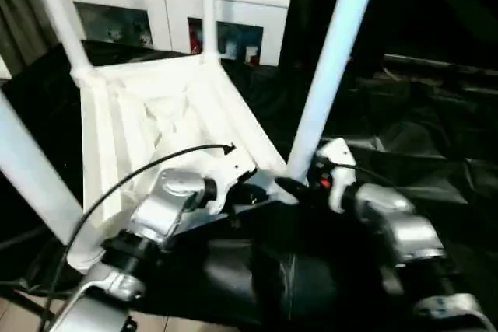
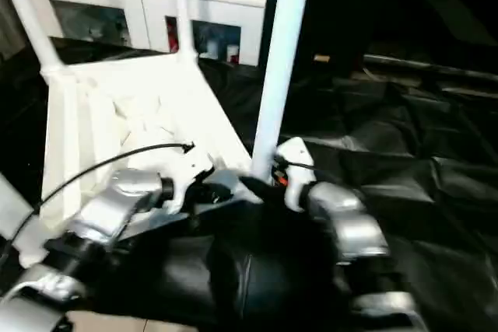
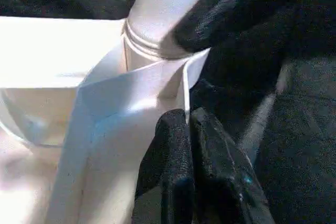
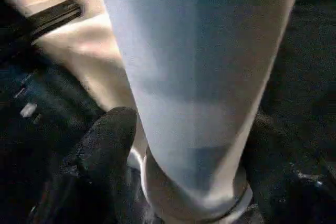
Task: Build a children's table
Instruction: Rotate leg to tighten
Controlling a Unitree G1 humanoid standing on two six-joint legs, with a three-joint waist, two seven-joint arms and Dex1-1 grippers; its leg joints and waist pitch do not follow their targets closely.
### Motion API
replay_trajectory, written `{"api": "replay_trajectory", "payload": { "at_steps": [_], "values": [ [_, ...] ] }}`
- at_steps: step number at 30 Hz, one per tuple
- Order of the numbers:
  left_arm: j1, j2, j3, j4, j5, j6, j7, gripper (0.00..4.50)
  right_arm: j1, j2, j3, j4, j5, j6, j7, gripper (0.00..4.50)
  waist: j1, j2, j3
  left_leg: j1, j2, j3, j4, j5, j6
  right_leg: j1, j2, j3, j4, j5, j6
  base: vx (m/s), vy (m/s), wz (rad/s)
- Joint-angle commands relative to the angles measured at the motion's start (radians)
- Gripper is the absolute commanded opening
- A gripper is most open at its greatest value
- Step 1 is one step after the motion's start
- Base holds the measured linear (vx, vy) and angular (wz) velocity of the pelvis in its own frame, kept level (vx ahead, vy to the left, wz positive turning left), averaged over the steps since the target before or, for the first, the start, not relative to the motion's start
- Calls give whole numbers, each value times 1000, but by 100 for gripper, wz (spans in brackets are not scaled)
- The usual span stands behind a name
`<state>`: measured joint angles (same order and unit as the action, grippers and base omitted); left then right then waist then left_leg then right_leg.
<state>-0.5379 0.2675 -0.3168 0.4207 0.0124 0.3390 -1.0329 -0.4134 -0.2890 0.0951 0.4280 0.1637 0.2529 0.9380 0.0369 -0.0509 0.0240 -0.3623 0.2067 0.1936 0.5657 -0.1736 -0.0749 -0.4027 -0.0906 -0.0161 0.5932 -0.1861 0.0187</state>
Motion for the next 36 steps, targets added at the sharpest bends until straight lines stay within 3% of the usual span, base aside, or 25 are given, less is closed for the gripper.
{"api": "replay_trajectory", "payload": {
  "at_steps": [1, 4, 6, 9, 11, 17, 19, 24, 26, 28, 30, 31, 33, 36],
  "values": [
    [18, 13, -58, 5, 13, 2, -49, 0, 20, -8, 94, -22, 20, 22, 133, 314, 5, 3, -48, 3, 16, -2, -56, -215, 60, 39, -24, 17, -58, -65, -225, 57, -19, 3],
    [25, 52, -65, -9, 9, -8, -106, 0, 17, -59, 96, -36, 21, 35, 226, 314, 11, 3, -48, 4, 15, 0, -53, -165, 82, 44, -22, 14, -51, 2, -251, 0, 0, 0],
    [30, 68, -69, -17, 4, -7, -132, 0, 15, -72, 98, -36, 21, 38, 251, 314, 13, 4, -46, 5, 18, 2, -53, -172, 87, 42, -24, 14, -52, -15, -259, 0, 0, 0],
    [46, 103, -71, -53, -20, 3, -187, 0, 1, -103, 109, -25, 30, 54, 295, 289, 15, -1, -41, 8, 22, -1, -60, -227, 58, 40, -27, 13, -58, -132, -245, 0, 0, 0],
    [50, 114, -72, -64, -23, 9, -198, 0, -5, -107, 109, -20, 33, 53, 303, 283, 14, 2, -39, 10, 22, -2, -62, -255, 40, 36, -27, 15, -63, -183, -231, 0, 0, 0],
    [59, 129, -71, -79, -27, 15, -212, 0, -13, -103, 106, -20, 41, 59, 324, 234, 14, -4, -42, 9, 21, -2, -61, -241, 29, 36, -26, 17, -60, -170, -218, 0, 0, 0],
    [62, 131, -69, -83, -27, 18, -210, 0, -10, -100, 108, -25, 46, 66, 330, 221, 15, -4, -43, 9, 20, -1, -58, -213, 37, 38, -26, 17, -56, -129, -227, 0, 0, 0],
    [62, 119, -56, -81, -27, 21, -172, 0, 15, -96, 119, -47, 54, 74, 326, 214, 15, -4, -43, 9, 20, 0, -57, -207, 43, 39, -26, 16, -55, -123, -233, 0, 0, 0],
    [39, 63, -19, -38, -9, 27, -42, 0, 47, -44, 91, -55, 45, 67, 210, 213, 18, -5, -40, 10, 20, 1, -59, -217, 39, 36, -26, 17, -59, -142, -226, 0, 0, 0],
    [29, 38, -3, -20, -4, 30, 10, 0, 54, -14, 76, -46, 35, 62, 146, 212, 17, -6, -35, 10, 18, -1, -63, -267, 18, 33, -27, 17, -68, -229, -205, 0, 0, 0],
    [19, 5, 7, -6, 3, 31, 65, 0, 60, 30, 57, -23, 17, 56, 48, 211, 13, -7, -31, 11, 17, -6, -69, -333, -7, 28, -29, 15, -80, -369, -160, 0, 0, 0],
    [12, -22, 14, -2, 5, 36, 103, 0, 67, 62, 45, -15, 8, 52, -17, 209, 6, 2, -28, 14, 15, -13, -72, -396, -31, 21, -30, 14, -92, -470, -123, 0, 0, 0],
    [7, -54, 20, -5, 1, 44, 136, 0, 73, 93, 38, -9, -3, 63, -82, 206, -2, -4, -29, 13, 12, -20, -74, -427, -40, 21, -29, 10, -97, -523, -93, 0, 0, 0],
    [15, -107, 5, -30, -11, 54, 146, 0, 86, 160, 37, -14, -10, 74, -168, 205, -12, -2, -28, 12, 12, -25, -77, -454, -35, 16, -29, 8, -104, -556, -74, 0, 0, 0]
  ]
}}
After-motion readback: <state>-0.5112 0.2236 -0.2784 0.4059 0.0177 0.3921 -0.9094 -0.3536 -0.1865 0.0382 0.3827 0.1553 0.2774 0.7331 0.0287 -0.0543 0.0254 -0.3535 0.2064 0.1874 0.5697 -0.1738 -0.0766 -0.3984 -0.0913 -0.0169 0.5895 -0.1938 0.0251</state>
